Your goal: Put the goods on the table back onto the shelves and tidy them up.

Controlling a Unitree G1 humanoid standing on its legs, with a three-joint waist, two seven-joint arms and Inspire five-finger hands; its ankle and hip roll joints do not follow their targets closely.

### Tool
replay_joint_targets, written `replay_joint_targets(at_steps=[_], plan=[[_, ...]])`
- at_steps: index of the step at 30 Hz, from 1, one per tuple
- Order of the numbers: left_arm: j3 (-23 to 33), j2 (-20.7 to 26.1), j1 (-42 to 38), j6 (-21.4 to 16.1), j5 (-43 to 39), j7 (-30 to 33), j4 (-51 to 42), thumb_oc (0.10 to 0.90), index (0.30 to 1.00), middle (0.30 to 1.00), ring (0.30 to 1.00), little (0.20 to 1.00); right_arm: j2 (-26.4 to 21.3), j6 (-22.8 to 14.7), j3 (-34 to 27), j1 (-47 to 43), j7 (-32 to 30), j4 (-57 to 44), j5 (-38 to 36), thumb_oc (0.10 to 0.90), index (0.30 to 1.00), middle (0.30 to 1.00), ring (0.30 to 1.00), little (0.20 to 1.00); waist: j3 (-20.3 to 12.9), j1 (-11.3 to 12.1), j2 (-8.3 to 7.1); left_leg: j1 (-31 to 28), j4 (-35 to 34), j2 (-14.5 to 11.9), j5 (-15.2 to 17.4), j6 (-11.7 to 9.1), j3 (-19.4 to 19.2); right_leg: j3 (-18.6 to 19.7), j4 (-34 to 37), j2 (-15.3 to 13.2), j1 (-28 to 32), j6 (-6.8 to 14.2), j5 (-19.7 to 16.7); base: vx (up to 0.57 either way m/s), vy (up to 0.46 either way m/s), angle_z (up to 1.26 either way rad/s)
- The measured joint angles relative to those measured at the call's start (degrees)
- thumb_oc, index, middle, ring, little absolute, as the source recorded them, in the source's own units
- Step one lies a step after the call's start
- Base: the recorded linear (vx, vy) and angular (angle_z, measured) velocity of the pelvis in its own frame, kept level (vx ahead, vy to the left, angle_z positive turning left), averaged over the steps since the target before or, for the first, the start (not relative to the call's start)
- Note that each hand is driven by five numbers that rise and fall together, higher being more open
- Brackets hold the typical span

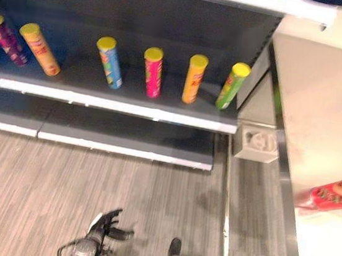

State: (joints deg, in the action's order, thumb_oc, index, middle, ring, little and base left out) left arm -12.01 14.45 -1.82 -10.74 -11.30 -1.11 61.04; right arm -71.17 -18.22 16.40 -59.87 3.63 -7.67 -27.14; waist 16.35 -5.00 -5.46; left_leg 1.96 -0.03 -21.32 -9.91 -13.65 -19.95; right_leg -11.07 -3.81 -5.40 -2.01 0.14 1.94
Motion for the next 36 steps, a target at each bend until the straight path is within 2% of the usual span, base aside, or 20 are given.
replay_joint_targets(at_steps=[2, 4, 8, 9, 12, 17, 19, 20, 21, 23, 24, 25, 26, 27, 29, 30, 31, 32, 34, 36], plan=[[-0.7, -0.5, -1.0, 0.0, -0.4, 0.1, 0.1, 0.8, 0.9, 0.9, 0.9, 0.9, -1.0, 0.6, 3.5, -1.0, 0.0, 2.3, -0.1, 0.4, 0.3, 0.3, 0.3, 0.3, -0.4, -0.3, 0.65, 2.7, -5.1, -3.5, -1.6, -1.1, -0.1, 0.6, -0.3, -0.8, -2.0, -0.3, -1.0, 0.52, 0.199, -0.21], [-1.2, -2.7, -1.7, 0.0, -1.0, 0.0, -0.4, 0.8, 0.9, 0.9, 0.9, 0.9, -4.1, 2.1, 6.5, 0.1, 0.1, 5.4, 0.5, 0.4, 0.3, 0.3, 0.3, 0.3, -1.9, -1.7, 2.71, 5.9, -4.6, -4.3, -2.4, -1.4, -4.9, 0.3, 2.7, -3.4, 0.0, 3.4, -1.1, 0.78, 0.346, 0.04], [-1.4, -4.4, 1.1, -0.3, -1.0, -0.3, -2.5, 0.8, 0.9, 0.9, 0.9, 0.9, -4.2, 4.4, 10.1, -0.9, -0.6, 7.9, 2.0, 0.4, 0.3, 0.3, 0.3, 0.3, -5.7, -1.8, 9.43, 0.9, -5.4, 4.0, -2.4, 3.6, -7.4, 2.6, 8.9, -6.4, 5.6, 10.2, -3.5, 0.36, 0.187, -0.5], [-0.8, -1.5, 1.1, 0.1, -1.0, 0.6, -2.1, 0.8, 0.9, 0.9, 0.9, 0.9, -2.4, 4.5, 11.5, 1.0, -1.4, 6.3, 2.4, 0.4, 0.3, 0.3, 0.3, 0.3, -6.3, -3.0, 4.49, -0.5, -5.2, 8.0, -3.8, 5.2, -8.3, 3.4, 5.5, -11.2, 3.9, 10.8, -3.4, 0.25, 0.21, -0.75], [0.8, 4.7, -0.5, -0.1, -1.9, 1.9, -1.9, 0.8, 0.9, 0.9, 0.9, 0.9, -1.4, 4.6, 14.9, -0.4, -1.2, 4.7, 4.2, 0.4, 0.3, 0.3, 0.3, 0.3, -8.1, -2.2, 0.66, -3.1, -4.9, 11.8, -1.7, 7.8, -11.5, 1.6, -0.6, -14.9, 0.2, 11.7, -7.5, 0.23, 0.216, -0.49], [1.0, 5.4, -3.2, -0.3, -2.1, 2.3, -2.4, 0.8, 0.9, 0.9, 0.9, 0.9, -1.0, 2.6, 15.2, -7.3, -2.0, 7.4, 4.2, 0.4, 0.3, 0.3, 0.3, 0.3, -7.9, -0.6, 1.62, -5.7, -4.6, 12.2, 0.2, 10.6, -12.3, 0.6, -13.3, -16.8, -6.0, 12.9, -9.7, 0.11, 0.084, -0.13], [1.6, 5.2, -3.2, -0.2, -2.1, 2.9, -2.0, 0.8, 0.9, 0.9, 0.9, 0.9, -1.2, 2.3, 15.3, -10.2, -2.1, 7.1, 4.2, 0.4, 0.3, 0.3, 0.3, 0.3, -7.8, -0.6, 2.73, -5.4, -4.8, 10.2, 0.7, 11.3, -12.7, 0.6, 0.1, -12.5, -6.4, 12.9, -6.5, 0.16, 0.01, -0.25], [2.1, 5.4, -3.9, -0.2, -2.0, 2.9, -0.4, 0.8, 0.9, 0.9, 0.9, 0.9, -1.3, 2.1, 15.2, -13.2, -2.2, 6.9, 4.1, 0.4, 0.3, 0.3, 0.3, 0.3, -7.7, -0.5, 1.32, -5.0, -4.5, 9.3, 0.8, 11.3, -12.5, 0.4, 10.6, -8.4, -7.1, 9.8, -14.0, 0.19, 0.012, 0.17], [2.3, 5.6, -4.2, 0.2, -1.8, 2.7, 0.6, 0.8, 0.9, 0.9, 0.9, 0.9, -2.0, 2.0, 15.0, -13.4, -2.5, 6.8, 3.8, 0.4, 0.3, 0.3, 0.3, 0.3, -7.6, -2.3, 0.13, -3.4, -1.6, 9.3, 1.9, 9.3, -11.6, -2.2, 9.9, -8.6, -5.8, 7.5, -18.2, 0.16, 0.011, 0.45], [1.6, 2.4, -3.4, -0.4, -1.6, 1.6, -1.0, 0.8, 0.9, 0.9, 0.9, 0.9, -2.3, 2.5, 14.7, -13.3, -3.1, 7.4, 3.3, 0.4, 0.3, 0.3, 0.3, 0.3, -7.5, -1.4, -0.21, -0.2, 1.0, 9.3, 7.1, 5.7, -12.0, -0.4, 9.8, -10.0, -4.3, 5.9, -15.3, 0.05, -0.017, 0.52], [0.7, 0.8, -3.3, -0.4, -1.5, 1.4, -1.7, 0.8, 0.9, 0.9, 0.9, 0.9, -2.7, 2.6, 14.7, -13.1, -3.5, 7.3, 3.2, 0.4, 0.3, 0.3, 0.3, 0.3, -7.4, -2.0, 0.51, -0.4, -6.1, 11.9, 5.0, 6.8, -11.7, 0.9, 9.7, -10.9, -4.2, 5.9, -15.3, 0.02, -0.035, 0.25], [0.3, -1.3, -3.5, -0.2, -1.0, 1.3, -1.4, 0.8, 0.9, 0.9, 0.9, 0.9, -3.6, 2.8, 14.9, -12.8, -3.4, 7.5, 3.3, 0.4, 0.3, 0.3, 0.3, 0.3, -6.3, -2.1, 2.35, 0.3, -5.6, 11.8, -3.2, 12.3, -11.4, 1.3, 9.0, -10.5, -3.7, 6.3, -15.0, 0.04, -0.017, 0.0], [0.2, -2.4, -3.8, -0.1, -0.7, 1.5, -1.2, 0.8, 0.9, 0.9, 0.9, 0.9, -3.6, 2.9, 15.0, -11.7, -3.5, 7.2, 3.3, 0.4, 0.3, 0.3, 0.3, 0.3, -5.0, -1.7, 3.63, -1.3, -5.5, 11.2, -2.0, 12.7, -12.9, 2.1, 0.6, -10.3, -7.9, 9.7, -10.2, 0.04, -0.026, -0.14], [-0.2, -2.7, -3.8, 0.0, -0.3, 1.5, -1.2, 0.8, 0.9, 0.9, 0.9, 0.9, -4.3, 3.0, 15.4, -10.8, -3.4, 6.9, 3.4, 0.4, 0.3, 0.3, 0.3, 0.3, -4.5, -2.4, 4.52, -1.5, -5.5, 10.8, -2.0, 12.7, -11.7, 2.9, -4.3, -10.3, -10.8, 9.4, -7.6, 0.01, -0.013, -0.18], [-0.2, -2.2, -3.6, 0.0, 0.0, 1.7, -0.9, 0.8, 0.9, 0.9, 0.9, 0.9, -5.0, 3.0, 15.8, -10.8, -2.5, 5.2, 3.4, 0.4, 0.3, 0.3, 0.3, 0.3, -4.0, -2.8, 3.97, -2.1, -5.5, 11.0, -2.0, 12.7, -11.0, 4.0, 10.4, -8.4, -8.4, 9.2, -11.1, 0.0, -0.036, 0.06], [1.0, -1.4, -4.1, 0.0, 0.3, 1.7, -0.5, 0.8, 0.9, 0.9, 0.9, 0.9, -5.0, 3.0, 15.9, -11.0, -2.5, 5.2, 3.4, 0.4, 0.3, 0.3, 0.3, 0.3, -3.1, -3.2, 2.45, -4.0, -5.5, 11.7, -1.6, 11.4, -10.6, 2.6, 9.8, -8.4, -6.6, 8.1, -16.6, 0.04, -0.169, -0.02], [2.5, -1.0, -3.7, -0.5, 0.2, 2.0, -0.9, 0.8, 0.9, 0.9, 0.9, 0.9, -3.5, 3.1, 15.9, -10.9, -2.6, 6.0, 3.4, 0.4, 0.3, 0.3, 0.3, 0.3, -3.1, -2.0, 2.88, -5.1, -5.2, 10.2, -1.0, 6.8, -11.2, 1.5, 9.8, -7.1, -5.1, 7.1, -13.8, 0.04, -0.202, 0.03], [3.5, -0.8, -3.9, -0.5, 0.1, 1.8, -0.9, 0.8, 0.9, 0.9, 0.9, 0.9, -2.5, 3.4, 15.9, -10.8, -2.6, 6.7, 3.4, 0.4, 0.3, 0.3, 0.3, 0.3, -3.1, -2.0, 3.02, -5.2, -5.0, 9.6, -1.8, 5.6, -11.1, 0.6, 9.8, -6.6, -4.5, 6.8, -13.6, 0.06, -0.157, 0.07], [4.1, -0.9, -4.1, -0.6, 0.1, 1.9, -2.0, 0.8, 0.9, 0.9, 0.9, 0.9, -2.7, 4.9, 16.0, -10.8, -2.5, 7.0, 3.4, 0.4, 0.3, 0.3, 0.3, 0.3, -2.4, -2.0, 1.61, -1.3, 2.8, 8.3, 1.0, 4.2, -9.6, -0.4, 9.8, -8.1, -2.3, 6.6, -13.6, 0.03, -0.07, 0.63], [2.9, -2.2, -3.8, -0.7, 0.1, 1.7, -2.5, 0.8, 0.9, 0.9, 0.9, 0.9, -3.1, 5.0, 15.9, -11.1, -2.5, 7.0, 3.4, 0.4, 0.3, 0.3, 0.3, 0.3, -2.8, -1.8, 2.68, -1.5, -4.6, 10.1, -0.2, 4.5, -9.1, -1.4, 9.8, -8.4, -0.5, 6.6, -13.5, 0.04, -0.047, 0.4]])
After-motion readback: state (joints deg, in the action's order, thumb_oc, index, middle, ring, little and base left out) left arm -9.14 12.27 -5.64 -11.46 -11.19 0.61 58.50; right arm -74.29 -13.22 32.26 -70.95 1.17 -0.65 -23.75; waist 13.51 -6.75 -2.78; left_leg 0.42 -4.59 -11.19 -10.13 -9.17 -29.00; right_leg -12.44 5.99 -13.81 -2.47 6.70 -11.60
